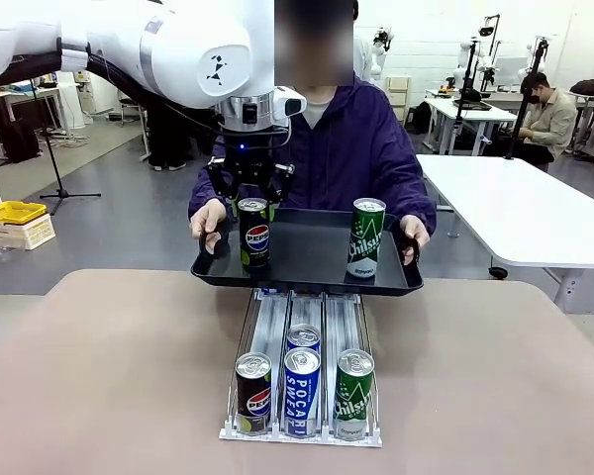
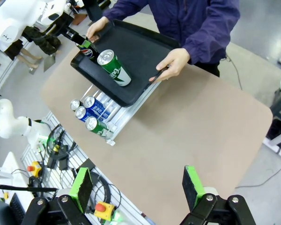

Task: Retrieve and hand over the desired beverage to the person.
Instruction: Place the picked can on the Handle tray extended by the person.

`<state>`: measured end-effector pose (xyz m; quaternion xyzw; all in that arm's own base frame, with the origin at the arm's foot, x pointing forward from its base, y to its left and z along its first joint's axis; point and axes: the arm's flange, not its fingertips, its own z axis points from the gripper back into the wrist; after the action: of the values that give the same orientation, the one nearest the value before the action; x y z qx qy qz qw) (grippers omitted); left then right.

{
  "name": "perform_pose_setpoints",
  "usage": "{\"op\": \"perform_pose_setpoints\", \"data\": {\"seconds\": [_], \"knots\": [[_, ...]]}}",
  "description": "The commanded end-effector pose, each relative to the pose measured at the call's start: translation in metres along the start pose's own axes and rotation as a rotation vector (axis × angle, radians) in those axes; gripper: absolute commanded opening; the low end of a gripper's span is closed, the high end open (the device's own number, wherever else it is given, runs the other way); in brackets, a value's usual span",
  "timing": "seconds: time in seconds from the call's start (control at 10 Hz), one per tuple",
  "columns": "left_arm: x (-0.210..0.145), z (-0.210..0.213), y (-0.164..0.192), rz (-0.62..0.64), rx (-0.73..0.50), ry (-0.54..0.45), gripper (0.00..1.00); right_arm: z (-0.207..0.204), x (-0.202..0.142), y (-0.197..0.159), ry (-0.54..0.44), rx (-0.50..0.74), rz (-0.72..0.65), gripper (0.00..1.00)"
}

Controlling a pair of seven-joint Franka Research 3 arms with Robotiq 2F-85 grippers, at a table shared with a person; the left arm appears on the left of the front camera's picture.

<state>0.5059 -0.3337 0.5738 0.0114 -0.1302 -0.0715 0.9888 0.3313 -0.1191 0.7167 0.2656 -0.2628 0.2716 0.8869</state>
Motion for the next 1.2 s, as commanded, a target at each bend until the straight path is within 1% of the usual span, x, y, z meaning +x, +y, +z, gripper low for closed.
{"op": "perform_pose_setpoints", "data": {"seconds": [0.0, 0.1, 0.8, 1.0, 1.1], "knots": [[0.003, 0.005, -0.001, 0.011, 0.003, -0.009, 0.74, 0.0, 0.001, -0.001, -0.012, 0.006, 0.01, 1.0], [0.004, 0.005, -0.002, 0.012, 0.0, -0.005, 1.0, 0.0, 0.001, -0.001, -0.012, 0.006, 0.01, 1.0], [0.004, 0.007, -0.001, 0.005, 0.001, 0.006, 1.0, 0.0, 0.001, -0.001, -0.012, 0.006, 0.01, 1.0], [-0.003, 0.017, -0.001, -0.004, 0.01, 0.027, 1.0, 0.0, 0.001, -0.001, -0.012, 0.006, 0.01, 1.0], [-0.012, 0.025, 0.001, -0.024, 0.01, 0.034, 1.0, 0.0, 0.001, -0.001, -0.012, 0.006, 0.01, 1.0]]}}
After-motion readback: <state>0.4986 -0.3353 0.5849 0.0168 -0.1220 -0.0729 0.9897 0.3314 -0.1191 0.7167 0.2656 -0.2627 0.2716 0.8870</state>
